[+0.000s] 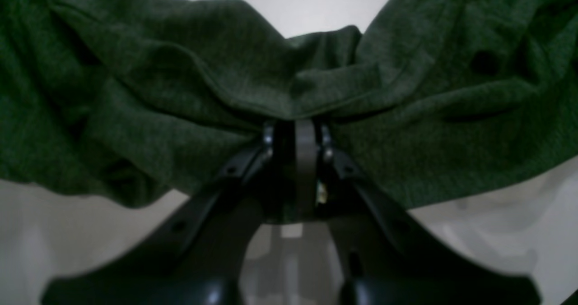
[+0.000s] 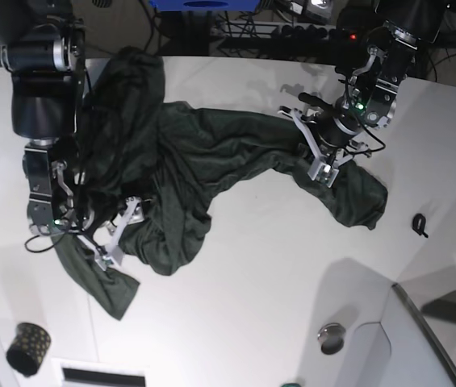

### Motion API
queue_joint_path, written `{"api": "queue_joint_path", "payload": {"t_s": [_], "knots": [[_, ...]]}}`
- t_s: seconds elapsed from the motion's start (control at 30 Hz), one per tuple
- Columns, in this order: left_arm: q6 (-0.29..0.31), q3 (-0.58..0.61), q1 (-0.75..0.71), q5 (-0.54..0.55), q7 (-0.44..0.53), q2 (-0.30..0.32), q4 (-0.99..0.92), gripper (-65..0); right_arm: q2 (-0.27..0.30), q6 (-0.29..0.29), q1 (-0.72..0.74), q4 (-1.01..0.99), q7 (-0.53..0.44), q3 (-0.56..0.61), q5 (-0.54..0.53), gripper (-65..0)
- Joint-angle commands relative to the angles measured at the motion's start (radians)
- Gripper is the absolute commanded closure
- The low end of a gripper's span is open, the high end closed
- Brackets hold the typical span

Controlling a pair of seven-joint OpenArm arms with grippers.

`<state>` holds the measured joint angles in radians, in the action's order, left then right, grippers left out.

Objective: Layout the t-shirt on the table in an organized manner, then fold the t-shirt properly
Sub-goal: 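Grasp the bunched middle of the shirt with the right gripper and spread it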

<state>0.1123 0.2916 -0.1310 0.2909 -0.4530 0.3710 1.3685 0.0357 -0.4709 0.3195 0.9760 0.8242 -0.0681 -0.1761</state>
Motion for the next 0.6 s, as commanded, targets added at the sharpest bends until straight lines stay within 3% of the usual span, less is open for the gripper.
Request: {"api": "queue_joint_path", "payload": {"t_s": [0.0,0.33,0.5,0.57], "knots": [[-0.001,-0.002,0.004,-0.005,0.000,0.009,0.010,-5.6,0.003,0.005,0.028,0.004,-0.029,-0.002,-0.007,-39.8],[-0.001,-0.002,0.008,-0.005,0.000,0.010,0.009,-5.6,0.010,0.005,-0.003,0.071,-0.029,-0.005,-0.009,-39.6],[-0.001,-0.002,0.008,-0.006,0.000,0.010,0.009,-5.6,0.002,0.005,-0.027,0.211,0.045,-0.132,-0.009,-40.4],[-0.001,-0.002,0.008,-0.006,0.000,0.010,0.009,-5.6,0.003,0.007,-0.026,0.206,0.039,-0.134,-0.007,-40.4]]}}
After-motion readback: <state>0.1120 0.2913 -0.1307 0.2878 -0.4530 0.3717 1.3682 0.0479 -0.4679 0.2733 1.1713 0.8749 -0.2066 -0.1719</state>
